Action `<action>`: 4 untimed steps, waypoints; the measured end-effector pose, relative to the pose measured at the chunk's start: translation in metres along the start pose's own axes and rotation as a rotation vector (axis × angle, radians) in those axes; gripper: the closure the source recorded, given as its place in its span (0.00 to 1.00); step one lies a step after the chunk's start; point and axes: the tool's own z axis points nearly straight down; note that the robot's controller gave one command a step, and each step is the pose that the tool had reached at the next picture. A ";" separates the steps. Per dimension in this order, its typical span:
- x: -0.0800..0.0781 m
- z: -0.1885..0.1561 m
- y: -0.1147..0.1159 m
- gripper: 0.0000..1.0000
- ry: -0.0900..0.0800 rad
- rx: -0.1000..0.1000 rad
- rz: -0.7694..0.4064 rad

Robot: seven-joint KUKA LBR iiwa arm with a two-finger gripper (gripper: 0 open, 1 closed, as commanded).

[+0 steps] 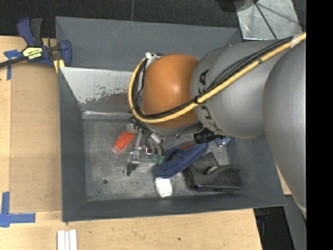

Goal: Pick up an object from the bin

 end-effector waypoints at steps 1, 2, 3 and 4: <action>-0.002 0.086 -0.040 0.00 0.011 0.006 -0.161; -0.012 0.059 -0.135 0.00 0.007 0.006 -0.184; -0.011 0.060 -0.129 1.00 0.007 0.001 -0.190; 0.004 -0.055 -0.129 1.00 -0.002 0.001 -0.206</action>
Offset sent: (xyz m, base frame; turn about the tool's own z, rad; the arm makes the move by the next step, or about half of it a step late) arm -0.0033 -0.0373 -0.0833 -0.1622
